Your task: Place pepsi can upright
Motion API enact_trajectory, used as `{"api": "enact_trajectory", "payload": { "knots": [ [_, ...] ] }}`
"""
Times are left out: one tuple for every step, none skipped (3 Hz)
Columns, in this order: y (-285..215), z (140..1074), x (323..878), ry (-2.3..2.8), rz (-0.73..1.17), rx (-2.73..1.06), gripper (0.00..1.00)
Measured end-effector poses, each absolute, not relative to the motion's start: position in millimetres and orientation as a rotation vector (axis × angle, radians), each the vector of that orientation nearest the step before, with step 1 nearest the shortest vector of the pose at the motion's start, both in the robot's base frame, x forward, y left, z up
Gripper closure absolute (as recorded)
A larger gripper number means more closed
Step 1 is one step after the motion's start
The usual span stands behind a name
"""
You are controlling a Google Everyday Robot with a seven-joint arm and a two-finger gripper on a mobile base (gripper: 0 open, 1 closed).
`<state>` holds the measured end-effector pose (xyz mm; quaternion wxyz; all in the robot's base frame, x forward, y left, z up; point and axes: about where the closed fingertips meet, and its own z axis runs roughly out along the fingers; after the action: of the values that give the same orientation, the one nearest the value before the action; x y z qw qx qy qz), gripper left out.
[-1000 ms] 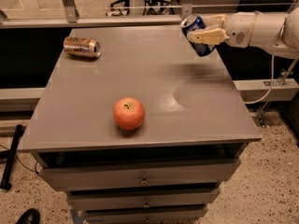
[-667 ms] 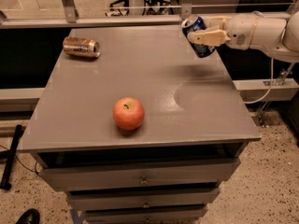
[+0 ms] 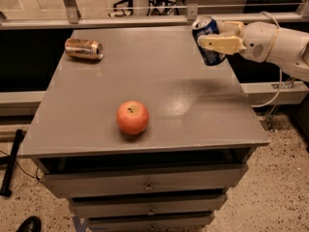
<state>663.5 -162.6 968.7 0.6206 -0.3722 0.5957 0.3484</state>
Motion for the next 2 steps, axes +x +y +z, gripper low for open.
{"api": "enact_trajectory", "payload": {
  "knots": [
    [-164.7, 968.0, 633.8, 1.34, 0.837, -0.81, 1.0],
    [-172.0, 961.0, 612.7, 1.309, 0.86, -0.78, 1.0]
  ]
}}
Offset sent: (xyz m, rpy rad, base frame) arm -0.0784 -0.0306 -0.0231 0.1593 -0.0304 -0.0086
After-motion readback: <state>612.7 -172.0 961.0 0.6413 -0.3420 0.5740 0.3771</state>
